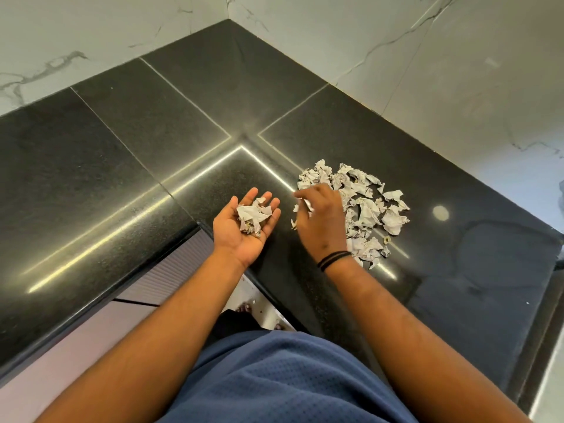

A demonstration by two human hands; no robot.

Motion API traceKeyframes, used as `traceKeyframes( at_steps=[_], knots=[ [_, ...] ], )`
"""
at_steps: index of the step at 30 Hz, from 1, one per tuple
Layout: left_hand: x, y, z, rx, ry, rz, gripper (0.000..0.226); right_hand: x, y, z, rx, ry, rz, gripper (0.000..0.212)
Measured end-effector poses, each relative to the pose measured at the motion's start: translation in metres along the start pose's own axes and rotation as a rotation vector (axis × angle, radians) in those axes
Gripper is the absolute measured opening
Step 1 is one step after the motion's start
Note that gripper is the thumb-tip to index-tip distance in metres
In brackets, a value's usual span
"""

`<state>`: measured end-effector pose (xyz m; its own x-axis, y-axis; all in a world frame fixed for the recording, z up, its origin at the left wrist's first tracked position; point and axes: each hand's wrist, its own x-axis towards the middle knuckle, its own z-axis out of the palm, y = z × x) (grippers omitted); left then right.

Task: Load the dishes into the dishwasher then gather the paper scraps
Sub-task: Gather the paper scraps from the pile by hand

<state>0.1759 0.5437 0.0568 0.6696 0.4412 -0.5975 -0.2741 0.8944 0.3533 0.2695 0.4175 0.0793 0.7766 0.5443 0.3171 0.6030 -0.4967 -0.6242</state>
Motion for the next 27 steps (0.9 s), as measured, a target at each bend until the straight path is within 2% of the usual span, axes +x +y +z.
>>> traceKeyframes(
  at_steps=[4,7,15,18,21,24,27],
  knots=[
    [0.001,-0.005,-0.004,0.001,0.022,-0.017,0.043,0.004,0.027,-0.013,-0.382,-0.319,0.001,0.028],
    [0.001,-0.010,-0.004,0.007,0.025,-0.030,0.043,-0.001,0.034,-0.009,-0.526,-0.410,-0.077,0.022],
    [0.002,-0.012,-0.005,0.028,0.031,-0.040,0.044,0.002,0.034,-0.001,-0.491,-0.235,-0.019,0.013],
    [0.003,-0.014,-0.007,0.032,0.034,-0.043,0.044,0.002,0.033,0.000,-0.533,-0.290,0.004,0.024],
    [0.002,-0.015,-0.009,0.036,0.040,-0.052,0.044,0.002,0.037,0.003,-0.607,-0.342,-0.032,0.023],
    [0.002,-0.016,-0.010,0.040,0.044,-0.056,0.044,0.003,0.039,0.004,-0.589,-0.240,-0.024,0.016],
    [0.004,-0.016,-0.012,0.043,0.042,-0.055,0.044,0.006,0.027,0.001,-0.379,-0.109,0.008,0.008]
  ],
)
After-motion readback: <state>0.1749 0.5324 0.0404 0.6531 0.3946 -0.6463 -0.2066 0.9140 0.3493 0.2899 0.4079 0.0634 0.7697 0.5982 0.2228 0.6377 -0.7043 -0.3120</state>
